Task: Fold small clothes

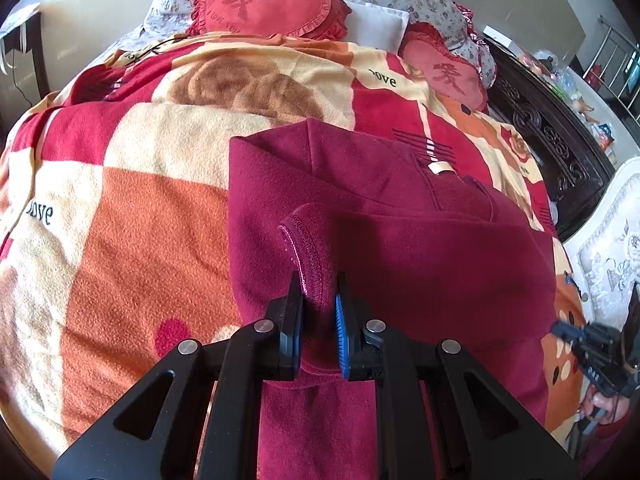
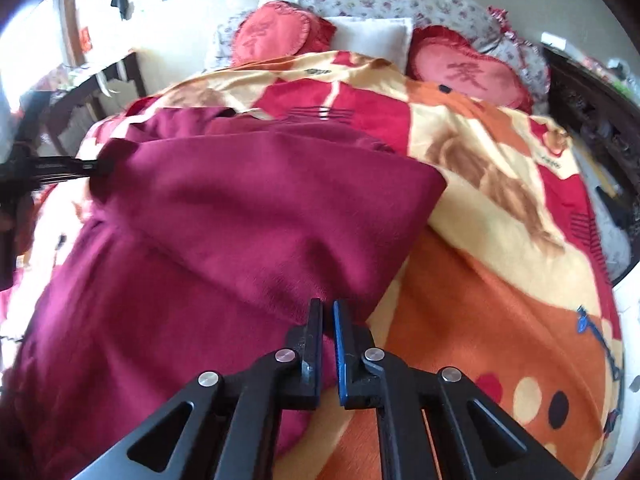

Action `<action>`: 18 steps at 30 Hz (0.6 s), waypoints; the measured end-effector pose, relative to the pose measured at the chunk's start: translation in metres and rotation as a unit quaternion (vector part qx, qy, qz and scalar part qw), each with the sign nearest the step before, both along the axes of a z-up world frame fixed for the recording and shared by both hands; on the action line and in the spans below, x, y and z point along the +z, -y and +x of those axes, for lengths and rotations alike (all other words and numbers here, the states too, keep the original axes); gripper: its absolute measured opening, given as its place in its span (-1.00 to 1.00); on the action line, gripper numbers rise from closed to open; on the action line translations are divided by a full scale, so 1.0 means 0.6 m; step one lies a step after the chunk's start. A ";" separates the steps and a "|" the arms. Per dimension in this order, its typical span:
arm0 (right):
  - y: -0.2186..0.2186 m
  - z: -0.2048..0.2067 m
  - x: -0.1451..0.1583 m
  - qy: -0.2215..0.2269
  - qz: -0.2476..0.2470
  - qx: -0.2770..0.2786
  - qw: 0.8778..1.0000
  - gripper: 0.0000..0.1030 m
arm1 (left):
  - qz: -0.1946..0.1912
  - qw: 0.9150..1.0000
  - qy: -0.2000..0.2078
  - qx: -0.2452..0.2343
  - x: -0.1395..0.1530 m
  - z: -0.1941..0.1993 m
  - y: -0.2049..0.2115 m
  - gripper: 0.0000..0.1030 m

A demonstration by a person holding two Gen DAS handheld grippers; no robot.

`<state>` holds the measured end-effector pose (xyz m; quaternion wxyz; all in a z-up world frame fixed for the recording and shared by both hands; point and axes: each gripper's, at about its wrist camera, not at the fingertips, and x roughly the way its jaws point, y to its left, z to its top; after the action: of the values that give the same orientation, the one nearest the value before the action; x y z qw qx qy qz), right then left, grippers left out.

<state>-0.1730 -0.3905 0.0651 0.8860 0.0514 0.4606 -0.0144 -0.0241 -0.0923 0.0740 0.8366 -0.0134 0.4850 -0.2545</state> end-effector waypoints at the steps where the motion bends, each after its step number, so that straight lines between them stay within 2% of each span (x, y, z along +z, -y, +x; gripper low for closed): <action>1: 0.000 -0.005 -0.004 -0.010 0.014 0.003 1.000 -0.94 | -0.001 1.000 0.000 0.000 -0.001 0.001 0.001 -0.76; 2: -0.005 -0.007 -0.012 -0.025 0.027 0.004 0.999 -0.95 | 0.000 1.000 0.000 0.002 -0.002 0.002 0.001 -0.76; 5: -0.006 -0.027 -0.034 -0.055 0.020 -0.006 0.998 -0.95 | -0.003 1.000 -0.007 0.007 -0.007 0.003 -0.001 -0.76; 7: 0.016 -0.038 -0.023 -0.039 0.057 -0.034 0.997 -0.94 | -0.004 1.000 -0.010 0.008 -0.009 0.003 -0.002 -0.76; 9: 0.046 -0.044 0.004 0.007 0.079 -0.076 0.994 -0.74 | -0.002 1.000 -0.012 0.010 -0.012 0.004 -0.002 -0.76; 11: 0.076 -0.035 0.019 0.039 0.098 -0.120 0.987 0.33 | -0.002 1.000 -0.014 0.013 -0.013 0.003 -0.001 -0.76; 12: 0.089 -0.027 0.020 0.052 0.115 -0.136 0.983 0.45 | -0.003 1.000 -0.015 0.016 -0.014 0.003 -0.001 -0.76; 14: 0.110 -0.001 0.012 0.067 0.159 -0.152 0.973 0.45 | -0.003 1.000 -0.016 0.019 -0.015 0.003 0.001 -0.76; 16: 0.123 0.037 -0.012 0.048 0.196 -0.163 0.966 0.41 | -0.001 1.000 -0.017 0.019 -0.015 0.003 0.003 -0.76; 18: 0.117 0.065 -0.030 0.033 0.219 -0.153 0.963 -0.09 | 0.003 1.000 -0.013 0.013 -0.012 0.002 0.009 -0.76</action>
<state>-0.1342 -0.4610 0.0470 0.8548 0.3149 0.4098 -0.0470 -0.0230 -0.0975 0.0670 0.8336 -0.0209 0.4961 -0.2418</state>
